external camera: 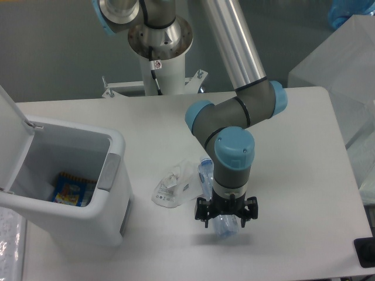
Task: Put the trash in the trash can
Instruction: 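Close the gripper on the bottle's cap end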
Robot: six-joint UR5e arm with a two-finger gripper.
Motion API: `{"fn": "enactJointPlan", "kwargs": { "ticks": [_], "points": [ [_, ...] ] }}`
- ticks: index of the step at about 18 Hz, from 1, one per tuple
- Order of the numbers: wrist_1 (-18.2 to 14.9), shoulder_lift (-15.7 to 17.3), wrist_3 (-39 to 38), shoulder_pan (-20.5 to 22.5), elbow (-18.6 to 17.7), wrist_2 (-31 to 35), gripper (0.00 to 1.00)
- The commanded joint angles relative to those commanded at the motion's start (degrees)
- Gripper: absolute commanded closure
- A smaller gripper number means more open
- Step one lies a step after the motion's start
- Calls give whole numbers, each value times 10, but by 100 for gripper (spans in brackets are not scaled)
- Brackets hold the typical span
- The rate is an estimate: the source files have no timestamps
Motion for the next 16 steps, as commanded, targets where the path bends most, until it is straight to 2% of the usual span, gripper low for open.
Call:
{"fn": "enactJointPlan", "kwargs": {
  "ticks": [11,16],
  "points": [
    [0,-22,0,1,3,3,0],
    [3,-26,0,0,-3,28,0]
  ]
}}
